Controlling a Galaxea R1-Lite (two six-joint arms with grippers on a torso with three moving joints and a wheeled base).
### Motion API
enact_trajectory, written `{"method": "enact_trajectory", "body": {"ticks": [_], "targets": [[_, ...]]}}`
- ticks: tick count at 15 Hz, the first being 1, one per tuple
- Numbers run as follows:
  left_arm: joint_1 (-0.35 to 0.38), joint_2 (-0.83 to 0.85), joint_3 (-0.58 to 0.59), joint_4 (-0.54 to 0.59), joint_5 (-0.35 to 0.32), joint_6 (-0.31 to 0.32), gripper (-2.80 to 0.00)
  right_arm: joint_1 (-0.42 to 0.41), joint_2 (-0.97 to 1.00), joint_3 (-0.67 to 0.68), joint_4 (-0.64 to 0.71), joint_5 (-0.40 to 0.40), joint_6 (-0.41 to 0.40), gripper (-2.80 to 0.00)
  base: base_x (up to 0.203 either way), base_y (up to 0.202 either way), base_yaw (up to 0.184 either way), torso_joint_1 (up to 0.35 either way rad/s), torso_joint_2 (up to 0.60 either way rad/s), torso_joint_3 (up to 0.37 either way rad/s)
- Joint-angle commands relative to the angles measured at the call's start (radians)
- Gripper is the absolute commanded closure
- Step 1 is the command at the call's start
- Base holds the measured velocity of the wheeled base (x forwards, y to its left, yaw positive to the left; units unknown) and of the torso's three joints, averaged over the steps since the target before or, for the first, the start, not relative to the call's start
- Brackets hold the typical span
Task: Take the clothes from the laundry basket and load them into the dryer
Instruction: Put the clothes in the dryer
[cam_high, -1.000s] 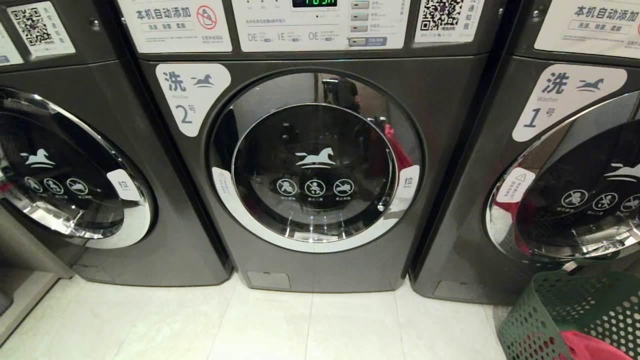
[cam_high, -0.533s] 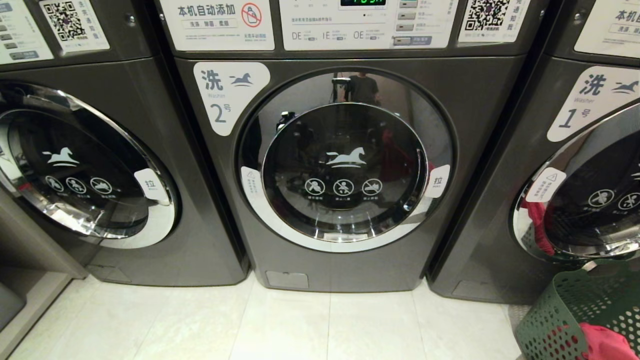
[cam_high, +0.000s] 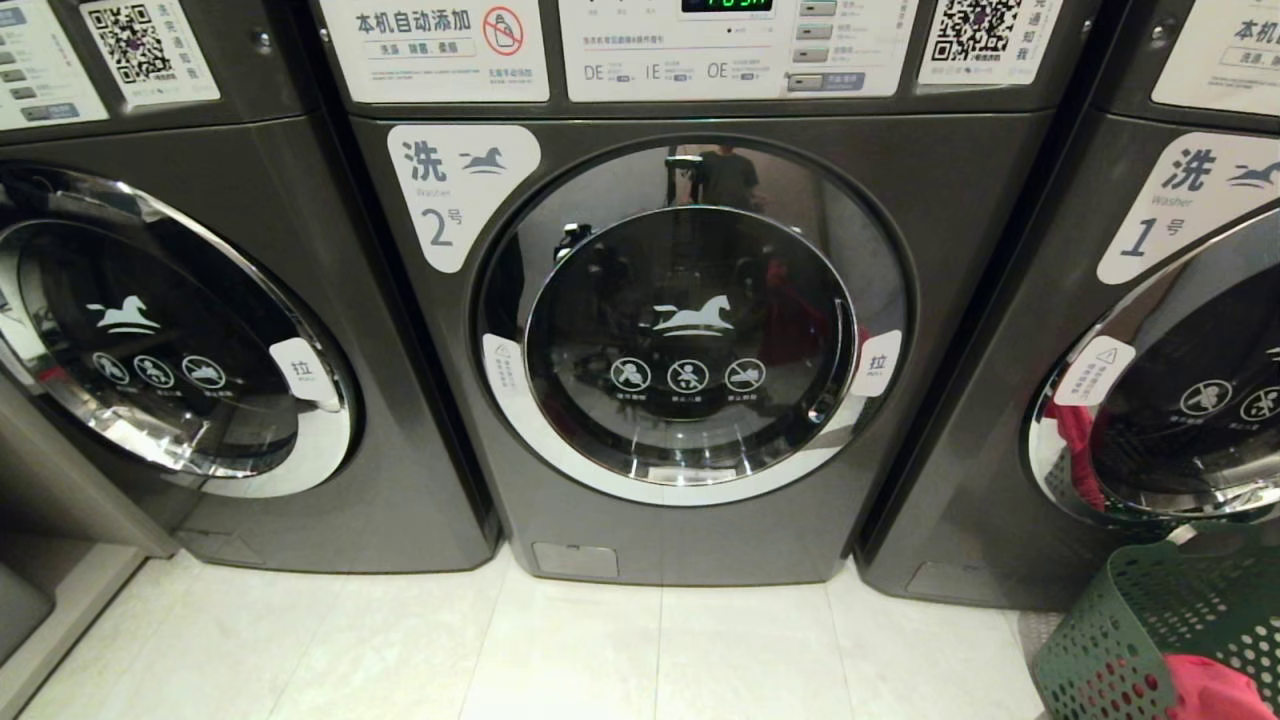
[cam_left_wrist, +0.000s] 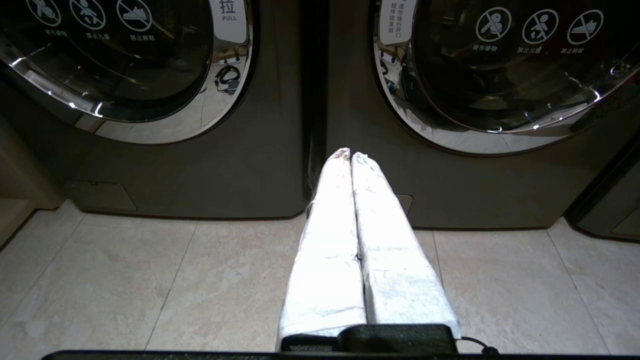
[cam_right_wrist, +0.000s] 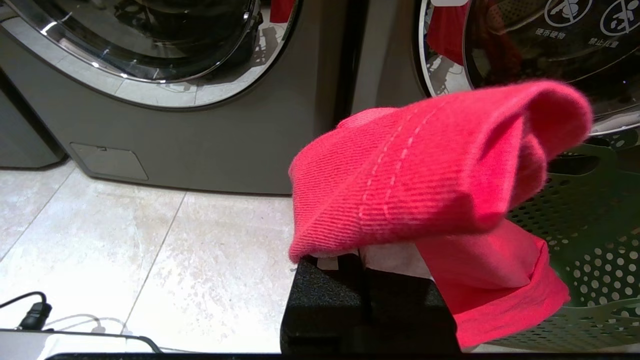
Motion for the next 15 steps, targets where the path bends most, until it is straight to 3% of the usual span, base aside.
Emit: {"method": "enact_trajectory", "body": {"ticks": [1, 3, 15], "targets": [[0.000, -0.002, 0.032, 0.000, 0.000, 0.002, 0.00, 0.000, 0.001, 0.000, 0.000, 0.001, -0.001, 0.00, 0.000, 0.000, 0.000, 0.000, 0.00, 0.000], [0.000, -0.002, 0.034, 0.000, 0.000, 0.003, 0.00, 0.000, 0.001, 0.000, 0.000, 0.001, -0.001, 0.00, 0.058, 0.000, -0.005, 0.001, 0.00, 0.002], [0.000, -0.002, 0.034, 0.002, 0.000, 0.000, 0.00, 0.000, 0.001, 0.000, 0.000, 0.001, -0.001, 0.00, 0.194, 0.000, -0.001, 0.003, 0.00, 0.003]]}}
